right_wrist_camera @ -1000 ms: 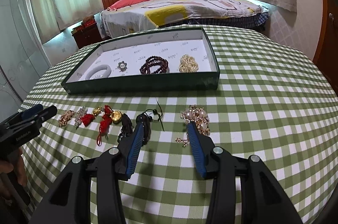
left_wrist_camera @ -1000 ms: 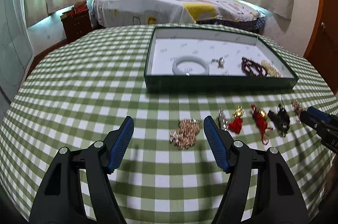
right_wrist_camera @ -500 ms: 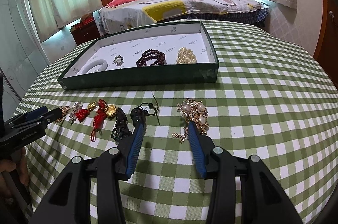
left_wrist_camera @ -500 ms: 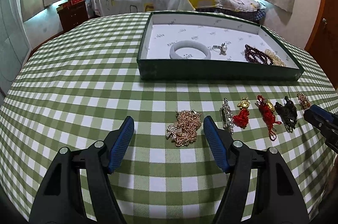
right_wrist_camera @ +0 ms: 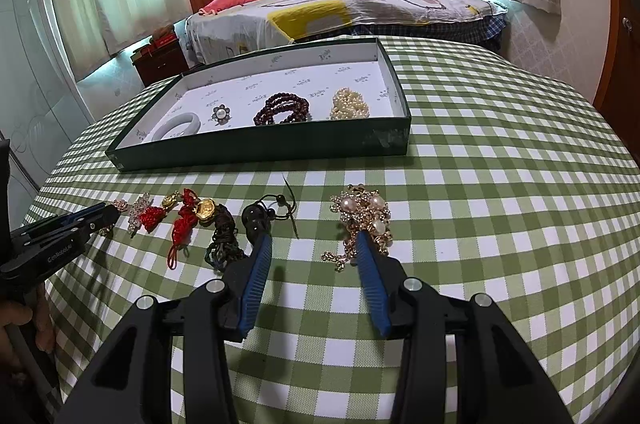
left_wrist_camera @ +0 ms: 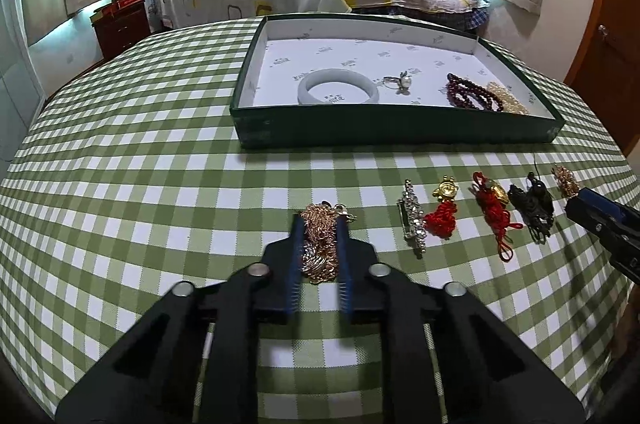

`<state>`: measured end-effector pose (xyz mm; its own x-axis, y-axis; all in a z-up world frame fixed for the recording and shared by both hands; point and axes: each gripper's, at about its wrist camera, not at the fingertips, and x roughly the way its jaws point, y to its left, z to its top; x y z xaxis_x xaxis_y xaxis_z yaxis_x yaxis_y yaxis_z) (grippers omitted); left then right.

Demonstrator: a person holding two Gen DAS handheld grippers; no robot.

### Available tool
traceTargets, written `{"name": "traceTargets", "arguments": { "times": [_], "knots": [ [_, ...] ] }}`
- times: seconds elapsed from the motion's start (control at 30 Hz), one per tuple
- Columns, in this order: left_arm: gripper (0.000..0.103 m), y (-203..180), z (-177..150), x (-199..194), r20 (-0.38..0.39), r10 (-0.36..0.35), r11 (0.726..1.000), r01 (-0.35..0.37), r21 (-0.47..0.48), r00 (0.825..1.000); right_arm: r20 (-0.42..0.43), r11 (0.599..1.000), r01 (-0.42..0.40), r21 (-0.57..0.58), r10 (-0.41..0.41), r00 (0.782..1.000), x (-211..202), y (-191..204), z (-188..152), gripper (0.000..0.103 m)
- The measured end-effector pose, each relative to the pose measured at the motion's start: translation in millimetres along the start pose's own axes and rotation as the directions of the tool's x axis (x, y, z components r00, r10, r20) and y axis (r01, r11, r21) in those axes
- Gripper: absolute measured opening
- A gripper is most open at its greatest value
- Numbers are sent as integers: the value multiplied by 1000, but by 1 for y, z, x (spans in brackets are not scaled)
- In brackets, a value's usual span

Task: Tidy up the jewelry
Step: 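Grasp the gold chain with the left tool while the right tool approaches the pearl brooch, then lift the gold chain with the left tool while the right tool closes on the pearl brooch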

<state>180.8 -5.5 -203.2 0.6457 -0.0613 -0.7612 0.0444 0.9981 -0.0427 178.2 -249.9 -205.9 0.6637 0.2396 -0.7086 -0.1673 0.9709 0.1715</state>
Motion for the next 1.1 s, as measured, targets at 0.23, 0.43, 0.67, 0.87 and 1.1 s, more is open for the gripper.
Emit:
{"name": "traceTargets", "arguments": {
  "times": [0.23, 0.43, 0.67, 0.87, 1.1],
  "knots": [
    [12, 4, -1, -6, 20, -4, 1000, 4, -13, 1000, 1, 1000, 11, 8, -11, 1000, 0, -4, 2, 44],
    [12, 9, 2, -10, 31, -1, 1000, 2, -22, 1000, 7, 1000, 5, 14, -5, 1000, -5, -7, 7, 44],
    [12, 12, 3, -10, 34, 0, 1000, 1, -27, 999, 17, 1000, 25, -3, -25, 1000, -9, -5, 13, 44],
    [12, 13, 4, -10, 37, 1, 1000, 0, -30, 999, -35, 998, 60, 13, -59, 998, 10, -16, 16, 44],
    [12, 15, 6, -11, 43, 6, 999, -4, -38, 999, -56, 996, 88, -27, -90, 994, 22, -15, 19, 44]
  ]
}}
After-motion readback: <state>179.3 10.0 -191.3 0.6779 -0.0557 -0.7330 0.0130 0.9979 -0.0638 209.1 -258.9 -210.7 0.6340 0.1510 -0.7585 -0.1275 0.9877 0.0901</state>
